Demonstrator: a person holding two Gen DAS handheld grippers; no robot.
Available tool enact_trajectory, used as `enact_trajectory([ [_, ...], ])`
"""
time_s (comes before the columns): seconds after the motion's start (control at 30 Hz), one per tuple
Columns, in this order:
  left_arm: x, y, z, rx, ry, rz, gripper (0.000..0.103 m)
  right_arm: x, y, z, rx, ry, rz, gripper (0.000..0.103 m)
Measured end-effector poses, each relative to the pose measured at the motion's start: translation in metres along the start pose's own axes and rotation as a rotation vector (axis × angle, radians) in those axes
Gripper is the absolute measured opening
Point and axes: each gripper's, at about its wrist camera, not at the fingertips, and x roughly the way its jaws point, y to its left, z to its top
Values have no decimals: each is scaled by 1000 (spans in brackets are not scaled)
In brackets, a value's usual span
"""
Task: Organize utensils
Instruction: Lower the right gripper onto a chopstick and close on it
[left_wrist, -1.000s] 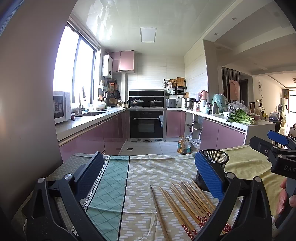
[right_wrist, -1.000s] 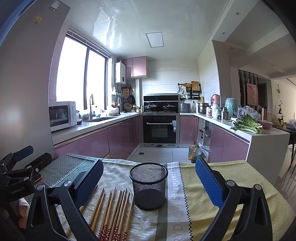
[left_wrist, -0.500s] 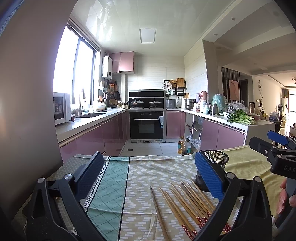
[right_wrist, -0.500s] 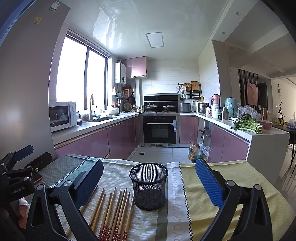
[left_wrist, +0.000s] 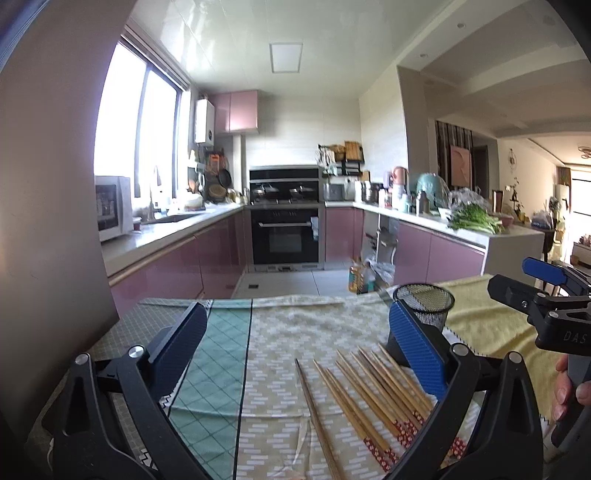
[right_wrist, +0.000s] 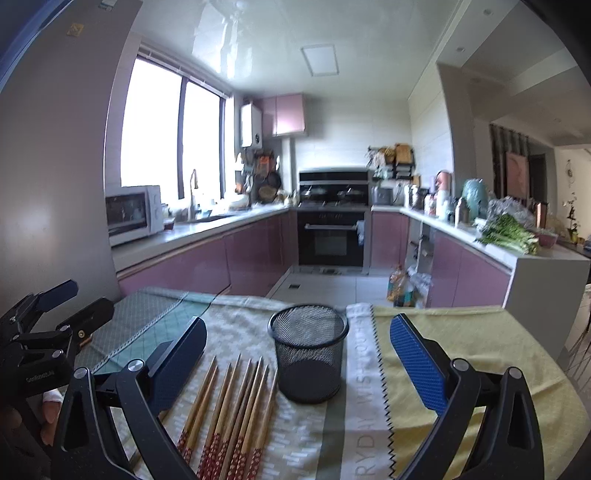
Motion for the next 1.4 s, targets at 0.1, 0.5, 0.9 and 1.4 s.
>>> enact_trajectory([
  [0.1,14,2,-9,23,82,-10,97,22,2,-11,-5,128,35,96],
  [0.5,79,6,-62,65,428,-97,72,89,5,-59,3,464,124,57],
  [0.9,119,-8,-84,57,593,-188,40,121,13,-74,-6,582,154,32],
  [1.4,142,-9,-84,-10,653,-214,11,127,6,-71,32,606,190,6],
])
